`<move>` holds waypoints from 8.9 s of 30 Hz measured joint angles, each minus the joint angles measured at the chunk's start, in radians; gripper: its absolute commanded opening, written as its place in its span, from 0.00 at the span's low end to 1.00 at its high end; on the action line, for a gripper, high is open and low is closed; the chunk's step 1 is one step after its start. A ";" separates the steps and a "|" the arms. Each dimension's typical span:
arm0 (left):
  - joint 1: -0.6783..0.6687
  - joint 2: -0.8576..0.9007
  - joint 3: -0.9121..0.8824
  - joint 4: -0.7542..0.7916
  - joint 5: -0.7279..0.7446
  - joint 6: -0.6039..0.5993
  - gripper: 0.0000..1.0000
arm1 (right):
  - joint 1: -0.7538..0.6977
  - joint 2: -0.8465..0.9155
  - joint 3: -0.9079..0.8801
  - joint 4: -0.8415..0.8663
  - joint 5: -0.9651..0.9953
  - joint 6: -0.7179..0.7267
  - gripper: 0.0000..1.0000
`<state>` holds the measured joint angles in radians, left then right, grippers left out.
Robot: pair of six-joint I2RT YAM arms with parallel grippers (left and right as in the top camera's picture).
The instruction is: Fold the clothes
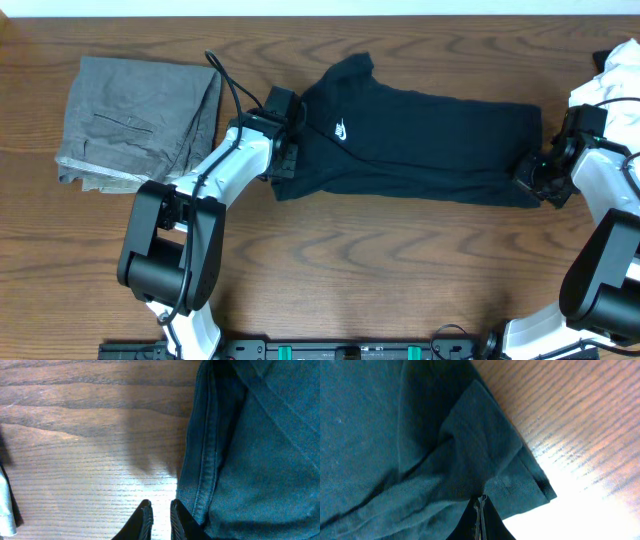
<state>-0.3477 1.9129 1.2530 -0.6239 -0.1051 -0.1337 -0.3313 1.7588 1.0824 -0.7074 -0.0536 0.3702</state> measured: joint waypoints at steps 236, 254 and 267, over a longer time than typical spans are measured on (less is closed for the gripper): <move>0.153 -0.388 0.019 0.030 -0.003 -0.263 0.98 | 0.717 0.230 0.179 0.220 -0.011 -0.800 0.01; 0.153 -0.388 0.019 0.030 -0.003 -0.262 0.98 | 0.690 0.222 0.253 0.202 0.055 -0.661 0.01; 0.153 -0.388 0.019 0.030 -0.003 -0.262 0.98 | 0.634 0.172 0.276 -0.158 0.058 -0.594 0.01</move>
<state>-0.1951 1.5249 1.2720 -0.5941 -0.1085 -0.3962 0.3023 1.9308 1.3582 -0.8650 0.0040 -0.2241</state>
